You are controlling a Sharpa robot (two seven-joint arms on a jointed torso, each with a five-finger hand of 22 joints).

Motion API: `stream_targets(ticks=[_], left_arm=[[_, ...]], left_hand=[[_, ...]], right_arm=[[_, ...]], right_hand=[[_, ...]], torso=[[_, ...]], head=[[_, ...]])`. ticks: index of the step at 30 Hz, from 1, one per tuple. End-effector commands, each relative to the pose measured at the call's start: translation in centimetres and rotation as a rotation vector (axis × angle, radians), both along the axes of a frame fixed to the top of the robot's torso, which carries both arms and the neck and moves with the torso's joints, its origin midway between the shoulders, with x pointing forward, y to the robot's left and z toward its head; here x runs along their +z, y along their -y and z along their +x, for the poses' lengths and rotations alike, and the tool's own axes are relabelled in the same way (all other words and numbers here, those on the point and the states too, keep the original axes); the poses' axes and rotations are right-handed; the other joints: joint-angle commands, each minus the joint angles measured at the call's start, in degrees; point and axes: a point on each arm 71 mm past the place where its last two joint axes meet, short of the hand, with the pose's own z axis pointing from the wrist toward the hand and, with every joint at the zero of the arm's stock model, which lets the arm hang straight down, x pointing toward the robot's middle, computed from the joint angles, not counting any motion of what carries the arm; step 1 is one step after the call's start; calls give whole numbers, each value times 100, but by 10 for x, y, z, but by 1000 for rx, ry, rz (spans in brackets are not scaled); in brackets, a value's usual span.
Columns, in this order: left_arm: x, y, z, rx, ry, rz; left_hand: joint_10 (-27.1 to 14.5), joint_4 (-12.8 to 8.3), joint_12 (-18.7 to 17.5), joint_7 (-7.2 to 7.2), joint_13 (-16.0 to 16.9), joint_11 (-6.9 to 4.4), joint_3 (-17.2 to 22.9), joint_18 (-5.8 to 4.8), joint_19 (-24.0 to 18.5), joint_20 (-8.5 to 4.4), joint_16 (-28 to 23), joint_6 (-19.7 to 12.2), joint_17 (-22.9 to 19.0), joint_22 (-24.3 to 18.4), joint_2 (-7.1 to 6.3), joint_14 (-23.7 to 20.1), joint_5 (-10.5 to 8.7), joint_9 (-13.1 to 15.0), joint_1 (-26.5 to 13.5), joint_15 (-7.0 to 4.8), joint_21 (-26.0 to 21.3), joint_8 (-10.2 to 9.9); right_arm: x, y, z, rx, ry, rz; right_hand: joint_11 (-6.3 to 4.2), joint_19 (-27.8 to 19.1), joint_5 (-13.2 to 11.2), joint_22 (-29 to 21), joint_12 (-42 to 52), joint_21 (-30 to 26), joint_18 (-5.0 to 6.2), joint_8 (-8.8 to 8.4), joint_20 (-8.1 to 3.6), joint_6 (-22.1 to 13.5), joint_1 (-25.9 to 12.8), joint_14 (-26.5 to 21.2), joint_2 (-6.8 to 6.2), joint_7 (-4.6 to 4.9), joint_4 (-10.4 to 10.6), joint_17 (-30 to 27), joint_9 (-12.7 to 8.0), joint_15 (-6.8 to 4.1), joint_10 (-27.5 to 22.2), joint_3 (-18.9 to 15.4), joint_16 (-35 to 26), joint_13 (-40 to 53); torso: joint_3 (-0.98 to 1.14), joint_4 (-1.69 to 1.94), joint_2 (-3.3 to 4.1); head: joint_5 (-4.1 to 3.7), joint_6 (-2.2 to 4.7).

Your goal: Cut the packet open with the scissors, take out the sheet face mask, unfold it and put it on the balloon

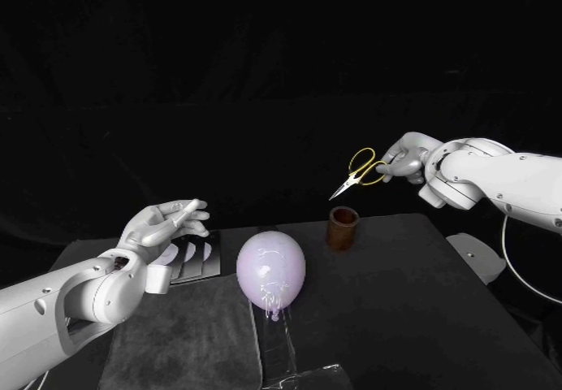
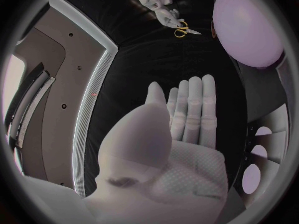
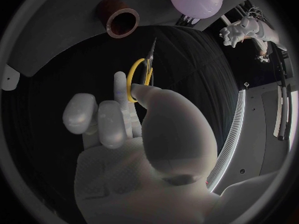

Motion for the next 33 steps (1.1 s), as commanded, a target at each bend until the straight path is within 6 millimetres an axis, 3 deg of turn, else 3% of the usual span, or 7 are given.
stream_targets(ticks=[1, 8, 11, 19, 23, 29, 33], left_arm=[[1, 2, 1, -15, 7, -17], [-1, 0, 6, -16, 10, -17], [-2, -2, 11, -15, 12, -15], [7, -4, 36, -11, 42, 5], [16, -5, 50, -10, 62, 25], [36, -6, 73, -17, 101, 84], [54, -5, 86, -41, 130, 159]], left_hand=[[-47, -12, -28, 49, 8, -4, -44, 70, 33, 0, -30, -1, -4, -11, 47, 14, -5, 10, -3, 12, -29, -41], [-167, -14, -120, 95, -23, 48, -161, 41, -192, 82, -379, -80, -118, -192, 109, -203, -12, 18, 43, 99, -345, -97], [-260, -22, -310, 130, -104, 135, -316, -51, -736, 304, -1030, -165, -367, -554, 155, -558, 8, 14, 80, 237, -1001, -190], [-289, -31, -620, 186, -257, 219, -502, -124, -1398, 648, -1866, -245, -731, -1122, 244, -911, -4, -19, 158, 402, -1973, -324], [-270, -42, -733, 193, -311, 253, -574, -79, -1352, 674, -2086, -259, -848, -1262, 264, -912, -9, -33, 185, 428, -2165, -367], [-515, -43, -1056, 273, -463, 354, -707, -189, -1446, 686, -2586, -419, -1133, -1524, 278, -1235, -9, -75, 154, 583, -2564, -508], [-952, -20, -1143, 255, -628, 515, -890, -341, -1716, 690, -2908, -682, -1363, -1741, 218, -1452, -8, -135, -61, 726, -2928, -679]], right_arm=[[3, -5, -1, 30, 2, -33], [10, -25, -1, 62, 102, 50], [11, -39, 1, 71, 138, 116], [-2, -82, 12, 95, 128, 255], [-9, -101, 17, 98, 127, 296], [-24, -131, 25, 116, 113, 326], [-35, -150, 27, 140, 94, 333]], right_hand=[[-196, 7, -28, 23, 23, 32, 38, 28, -47, 42, -48, 75, 18, -5, -583, 19, 13, -71, 247, 551, 46, 4], [-203, 34, -57, 85, 30, 73, 28, 37, -50, 53, -85, 88, 27, -13, -619, 75, 27, -77, 273, 596, 86, 9], [-205, 35, -57, 91, 31, 77, 28, 38, -51, 55, -92, 91, 32, -15, -633, 84, 30, -79, 278, 614, 93, 10], [-208, 36, -45, 105, 35, 86, 28, 39, -55, 59, -116, 98, 46, -17, -660, 109, 37, -83, 294, 656, 114, 14], [-211, 37, -39, 114, 39, 92, 28, 41, -57, 63, -135, 99, 57, -20, -676, 108, 41, -85, 307, 682, 116, 17], [-213, 2, -95, 76, 35, 62, 39, 40, -60, 65, -171, 94, 71, -22, -716, 92, 49, -87, 316, 735, 109, 17], [-213, -11, -114, 62, 32, 50, 43, 39, -61, 64, -185, 88, 76, -21, -729, 68, 52, -87, 315, 751, 95, 17]], torso=[[2, 2, 3], [9, -2, 11], [11, 3, 6], [4, 2, 12], [0, 0, 12], [-2, 2, 11], [1, 13, 10]], head=[[21, 20], [64, 102], [86, 137], [183, 223], [262, 244], [367, 267], [459, 278]])
